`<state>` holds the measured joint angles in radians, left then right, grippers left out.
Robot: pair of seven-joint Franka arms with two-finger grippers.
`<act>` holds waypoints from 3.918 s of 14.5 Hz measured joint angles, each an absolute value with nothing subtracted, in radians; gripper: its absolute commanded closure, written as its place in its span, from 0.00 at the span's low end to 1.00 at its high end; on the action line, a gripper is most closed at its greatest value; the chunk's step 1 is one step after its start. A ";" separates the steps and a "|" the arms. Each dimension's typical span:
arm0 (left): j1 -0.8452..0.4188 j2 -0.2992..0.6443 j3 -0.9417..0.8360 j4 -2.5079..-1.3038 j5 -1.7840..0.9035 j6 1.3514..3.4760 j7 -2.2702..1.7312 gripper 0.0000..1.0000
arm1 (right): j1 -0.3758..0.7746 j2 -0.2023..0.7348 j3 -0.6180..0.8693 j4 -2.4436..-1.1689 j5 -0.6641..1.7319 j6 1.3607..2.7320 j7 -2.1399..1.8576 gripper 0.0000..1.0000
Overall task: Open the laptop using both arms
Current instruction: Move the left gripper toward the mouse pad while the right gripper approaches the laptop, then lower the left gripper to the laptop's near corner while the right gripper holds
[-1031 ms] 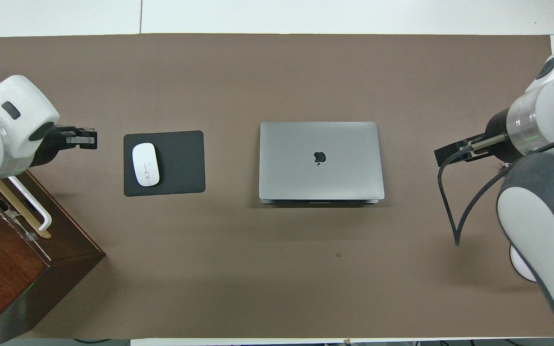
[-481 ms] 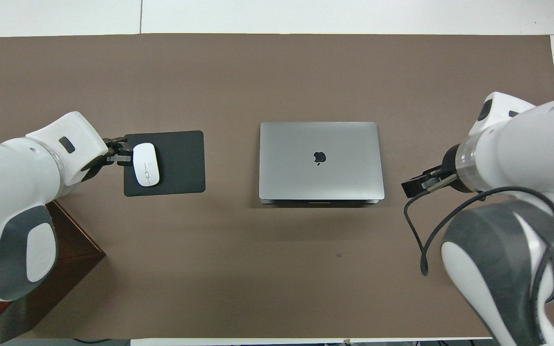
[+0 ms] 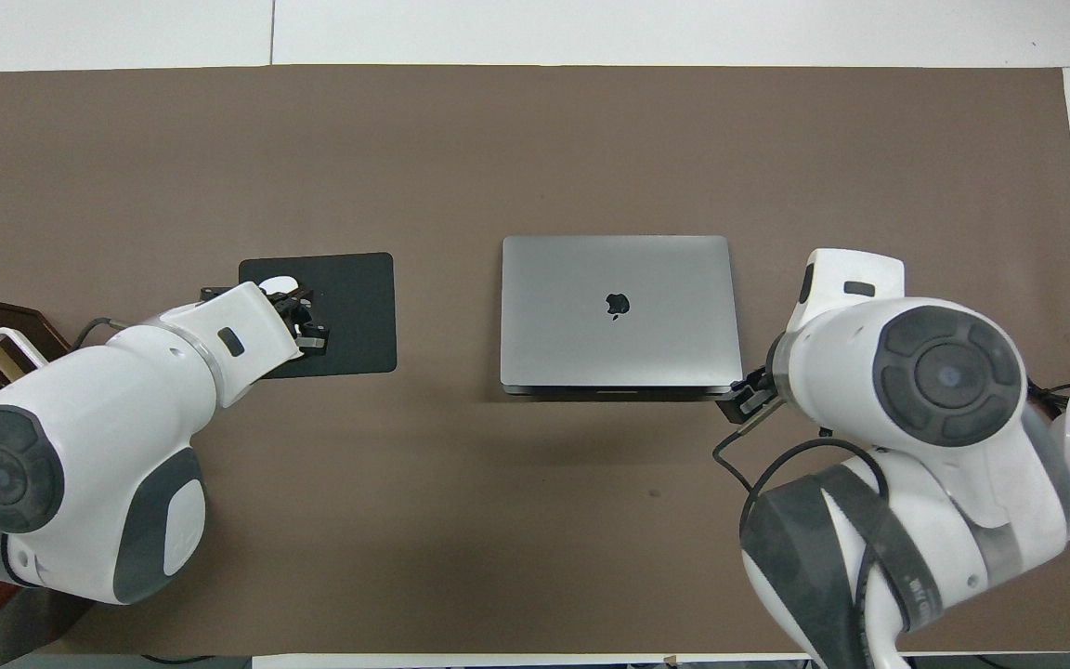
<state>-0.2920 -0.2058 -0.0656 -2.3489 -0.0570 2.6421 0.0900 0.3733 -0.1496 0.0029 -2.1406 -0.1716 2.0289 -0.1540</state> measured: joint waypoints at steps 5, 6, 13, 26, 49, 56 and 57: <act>-0.308 -0.206 -0.063 -2.364 -0.057 2.675 0.091 1.00 | 0.421 -0.150 0.003 -2.235 -0.218 2.101 -0.154 0.00; -0.308 -0.206 -0.063 -2.364 -0.057 2.675 0.091 1.00 | 0.421 -0.149 0.003 -2.252 -0.219 2.118 -0.154 0.00; -0.352 -0.191 -0.065 -2.445 -0.057 2.839 0.095 1.00 | 0.471 -0.112 0.004 -2.318 -0.301 2.206 -0.159 0.00; -0.520 -0.088 -0.065 -2.631 -0.085 3.166 0.008 1.00 | 0.472 -0.086 0.002 -2.404 -0.343 2.320 -0.132 0.00; -0.740 0.068 -0.063 -2.693 -0.087 3.481 -0.149 1.00 | 0.522 -0.006 0.002 -2.402 -0.620 2.445 0.111 0.00; -0.711 0.160 -0.049 -2.603 -0.027 3.482 -0.135 1.00 | 0.518 0.000 -0.001 -2.402 -0.620 2.479 0.113 0.00; -0.689 0.163 -0.048 -2.598 0.002 3.482 -0.135 1.00 | 0.517 0.001 -0.001 -2.402 -0.620 2.485 0.113 0.00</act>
<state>-0.6888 0.1634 -0.0479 -2.5984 0.0022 3.4816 -0.1347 0.5175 0.0010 -0.0012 -2.4016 -0.6197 2.4853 0.1127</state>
